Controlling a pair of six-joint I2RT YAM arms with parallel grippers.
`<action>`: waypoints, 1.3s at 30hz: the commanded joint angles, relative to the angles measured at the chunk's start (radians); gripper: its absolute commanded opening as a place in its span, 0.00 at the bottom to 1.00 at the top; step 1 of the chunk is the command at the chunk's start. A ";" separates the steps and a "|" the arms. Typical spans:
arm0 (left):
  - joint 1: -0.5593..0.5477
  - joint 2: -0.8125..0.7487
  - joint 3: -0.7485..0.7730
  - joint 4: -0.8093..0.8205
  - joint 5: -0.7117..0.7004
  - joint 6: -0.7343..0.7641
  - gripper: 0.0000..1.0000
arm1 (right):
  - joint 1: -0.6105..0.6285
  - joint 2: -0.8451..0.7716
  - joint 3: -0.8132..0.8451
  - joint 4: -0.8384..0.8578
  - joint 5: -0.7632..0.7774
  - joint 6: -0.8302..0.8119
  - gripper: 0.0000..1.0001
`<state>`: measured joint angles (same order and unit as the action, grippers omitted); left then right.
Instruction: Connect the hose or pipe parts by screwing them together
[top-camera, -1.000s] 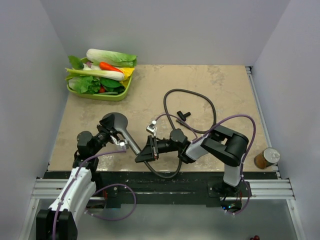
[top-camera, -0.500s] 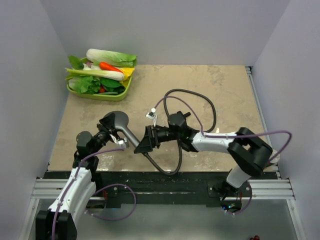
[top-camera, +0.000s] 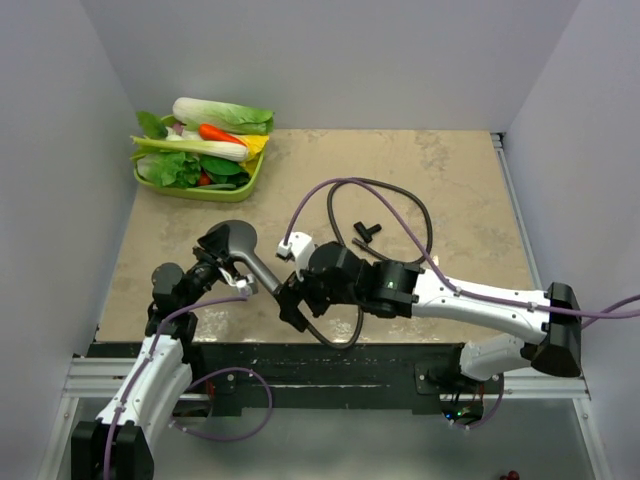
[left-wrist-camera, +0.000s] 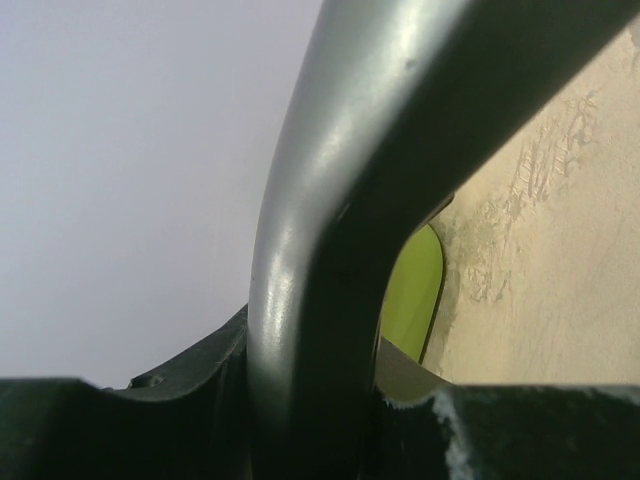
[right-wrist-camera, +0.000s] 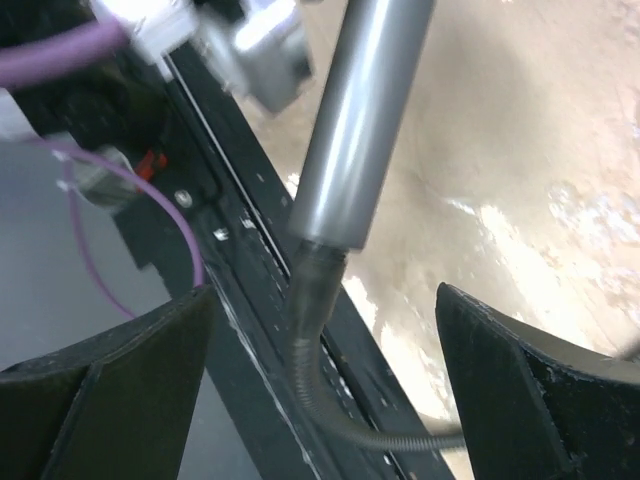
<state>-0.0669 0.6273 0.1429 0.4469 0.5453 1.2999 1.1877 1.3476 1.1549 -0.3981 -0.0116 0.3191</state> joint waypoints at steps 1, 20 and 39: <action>-0.004 -0.003 0.043 0.104 0.010 -0.037 0.00 | 0.128 0.005 0.081 -0.177 0.306 -0.063 0.91; -0.004 -0.014 0.040 0.092 0.005 -0.036 0.00 | 0.362 0.275 0.246 -0.179 0.815 -0.101 0.44; -0.004 -0.008 0.047 0.098 0.010 -0.044 0.00 | 0.352 0.220 0.111 0.025 0.731 -0.095 0.09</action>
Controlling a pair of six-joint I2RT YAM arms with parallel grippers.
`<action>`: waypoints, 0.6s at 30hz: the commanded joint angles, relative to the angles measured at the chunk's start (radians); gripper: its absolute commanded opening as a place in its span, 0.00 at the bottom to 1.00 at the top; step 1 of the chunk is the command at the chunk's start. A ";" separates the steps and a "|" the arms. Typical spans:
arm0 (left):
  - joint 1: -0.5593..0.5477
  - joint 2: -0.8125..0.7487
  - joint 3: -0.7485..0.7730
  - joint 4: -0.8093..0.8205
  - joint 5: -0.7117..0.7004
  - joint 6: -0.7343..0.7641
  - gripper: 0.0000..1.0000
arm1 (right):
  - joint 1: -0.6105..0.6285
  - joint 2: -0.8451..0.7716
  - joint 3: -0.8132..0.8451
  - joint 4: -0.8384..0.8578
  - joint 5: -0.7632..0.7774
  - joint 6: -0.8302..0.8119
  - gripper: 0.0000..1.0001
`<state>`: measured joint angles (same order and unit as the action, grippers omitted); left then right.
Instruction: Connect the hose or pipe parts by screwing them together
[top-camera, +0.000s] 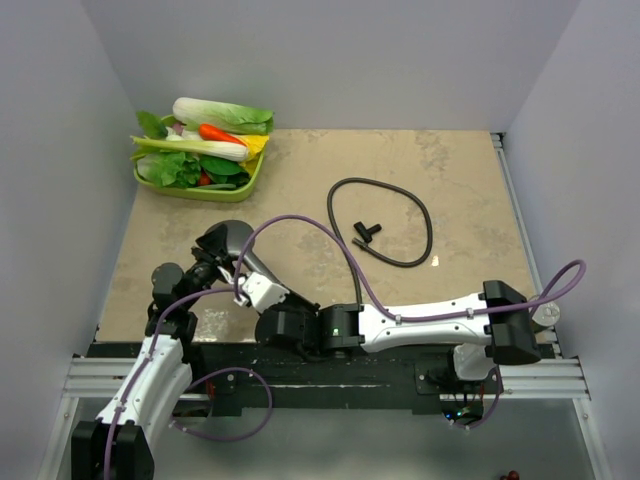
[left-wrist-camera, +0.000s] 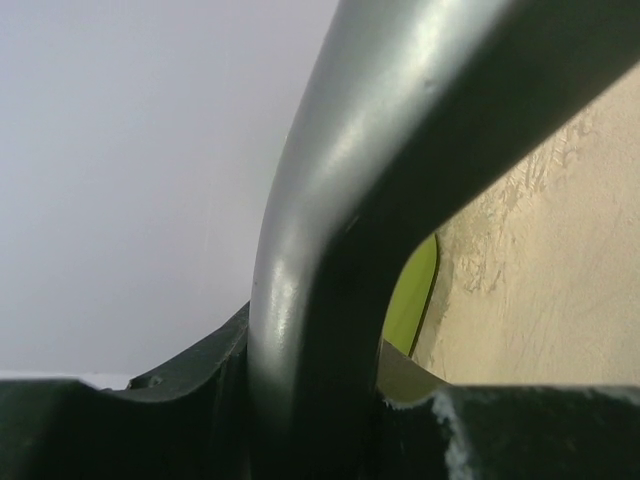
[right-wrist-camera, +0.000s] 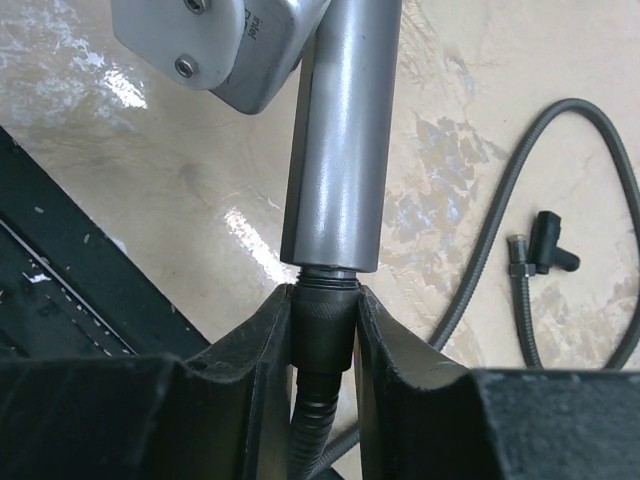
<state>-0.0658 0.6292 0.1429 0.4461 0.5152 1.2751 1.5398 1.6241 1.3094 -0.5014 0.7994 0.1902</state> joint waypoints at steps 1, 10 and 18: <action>-0.005 -0.008 0.047 0.100 0.040 -0.019 0.00 | -0.004 -0.070 -0.058 0.153 -0.126 0.047 0.08; -0.005 -0.005 0.055 0.103 0.043 -0.028 0.00 | -0.115 -0.214 -0.168 0.291 -0.526 0.112 0.00; -0.005 -0.017 0.066 0.097 0.046 -0.025 0.00 | -0.263 -0.254 -0.238 0.392 -0.847 0.213 0.00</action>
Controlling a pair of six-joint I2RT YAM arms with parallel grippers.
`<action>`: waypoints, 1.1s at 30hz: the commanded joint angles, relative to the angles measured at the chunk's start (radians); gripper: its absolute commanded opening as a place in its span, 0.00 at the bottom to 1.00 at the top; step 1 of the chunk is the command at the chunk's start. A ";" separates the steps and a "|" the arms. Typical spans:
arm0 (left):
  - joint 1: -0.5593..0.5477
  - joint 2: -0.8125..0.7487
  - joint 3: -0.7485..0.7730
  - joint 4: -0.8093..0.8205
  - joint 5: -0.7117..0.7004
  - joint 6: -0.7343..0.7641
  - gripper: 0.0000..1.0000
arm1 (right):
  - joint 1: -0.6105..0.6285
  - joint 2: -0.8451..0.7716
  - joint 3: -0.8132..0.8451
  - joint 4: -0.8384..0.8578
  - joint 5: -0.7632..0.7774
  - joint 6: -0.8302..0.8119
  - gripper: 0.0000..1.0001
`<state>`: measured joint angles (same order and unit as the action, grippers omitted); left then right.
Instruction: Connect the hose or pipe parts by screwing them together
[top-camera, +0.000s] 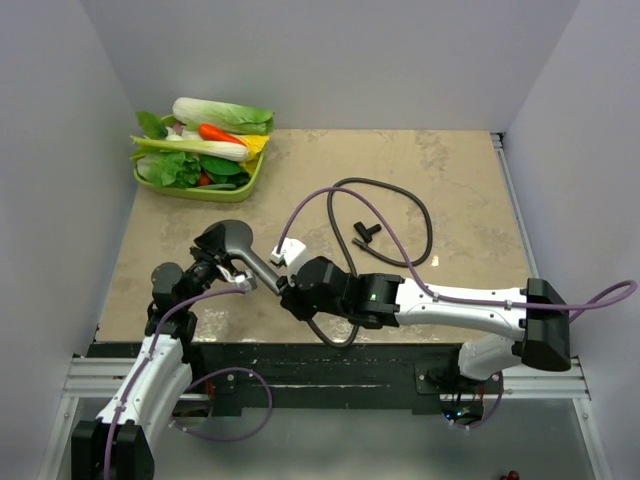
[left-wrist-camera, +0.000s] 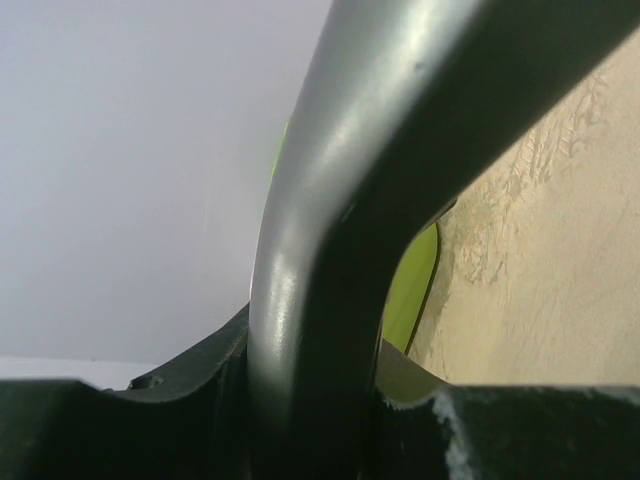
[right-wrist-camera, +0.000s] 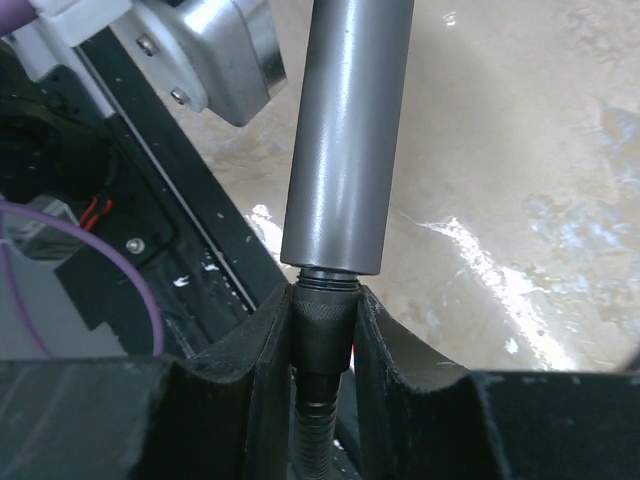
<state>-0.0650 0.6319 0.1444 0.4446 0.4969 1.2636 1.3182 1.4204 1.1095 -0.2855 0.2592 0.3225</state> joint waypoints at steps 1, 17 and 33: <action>-0.006 -0.020 0.066 0.098 0.066 -0.013 0.00 | -0.062 -0.063 -0.095 0.246 -0.346 0.102 0.00; -0.006 -0.029 0.061 0.114 0.074 -0.012 0.00 | -0.364 0.114 -0.522 1.440 -1.011 0.858 0.00; -0.006 -0.038 0.058 0.114 0.072 0.000 0.00 | -0.419 0.254 -0.514 1.569 -1.078 0.922 0.69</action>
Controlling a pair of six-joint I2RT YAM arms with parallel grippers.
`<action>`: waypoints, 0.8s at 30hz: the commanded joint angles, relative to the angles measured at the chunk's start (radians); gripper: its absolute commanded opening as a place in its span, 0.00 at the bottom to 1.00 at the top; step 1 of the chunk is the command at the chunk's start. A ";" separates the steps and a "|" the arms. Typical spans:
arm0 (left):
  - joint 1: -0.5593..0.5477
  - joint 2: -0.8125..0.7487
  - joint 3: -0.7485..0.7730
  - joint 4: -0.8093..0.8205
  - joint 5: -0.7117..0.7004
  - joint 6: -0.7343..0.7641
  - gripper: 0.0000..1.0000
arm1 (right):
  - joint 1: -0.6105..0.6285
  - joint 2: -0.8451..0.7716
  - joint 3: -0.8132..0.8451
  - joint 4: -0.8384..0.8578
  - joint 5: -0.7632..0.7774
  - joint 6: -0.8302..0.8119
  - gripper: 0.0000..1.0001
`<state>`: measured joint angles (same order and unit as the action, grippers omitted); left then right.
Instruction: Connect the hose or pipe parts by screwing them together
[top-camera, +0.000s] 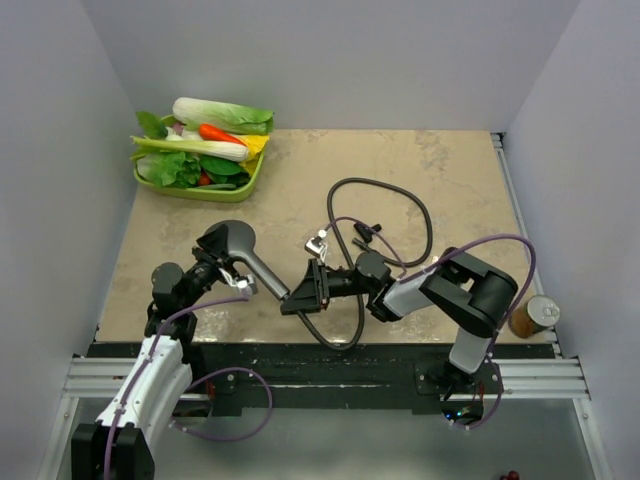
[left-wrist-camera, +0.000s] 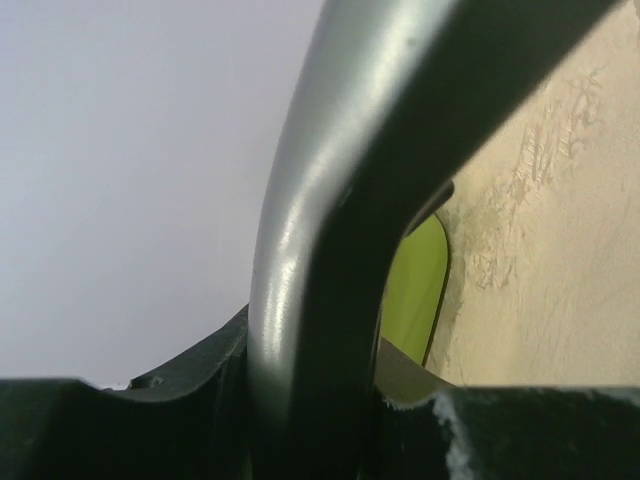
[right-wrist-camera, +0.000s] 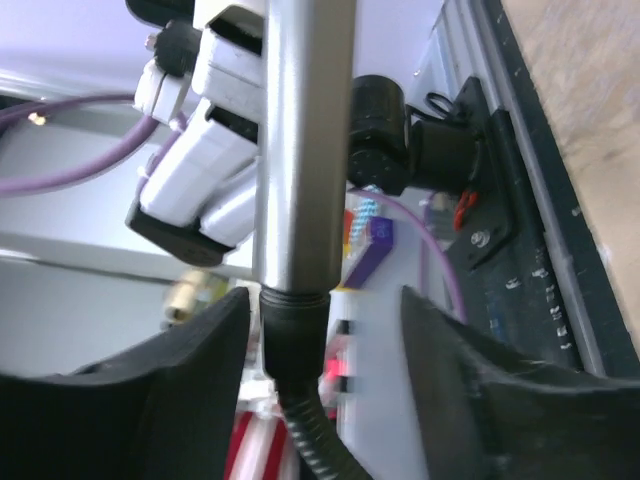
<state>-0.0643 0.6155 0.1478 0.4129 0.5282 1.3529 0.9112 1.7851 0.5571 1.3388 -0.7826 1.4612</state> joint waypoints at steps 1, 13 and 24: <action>-0.006 -0.023 0.056 0.144 0.042 -0.090 0.00 | -0.014 -0.184 0.055 -0.199 -0.027 -0.302 0.85; -0.006 -0.017 0.052 0.150 0.039 -0.098 0.00 | 0.043 -0.501 0.472 -1.575 0.517 -1.137 0.98; -0.006 -0.014 0.050 0.156 0.038 -0.097 0.00 | 0.406 -0.491 0.656 -1.851 1.167 -1.246 0.88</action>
<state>-0.0669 0.6067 0.1539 0.4576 0.5423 1.2930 1.2350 1.2831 1.1351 -0.3920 0.1150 0.2733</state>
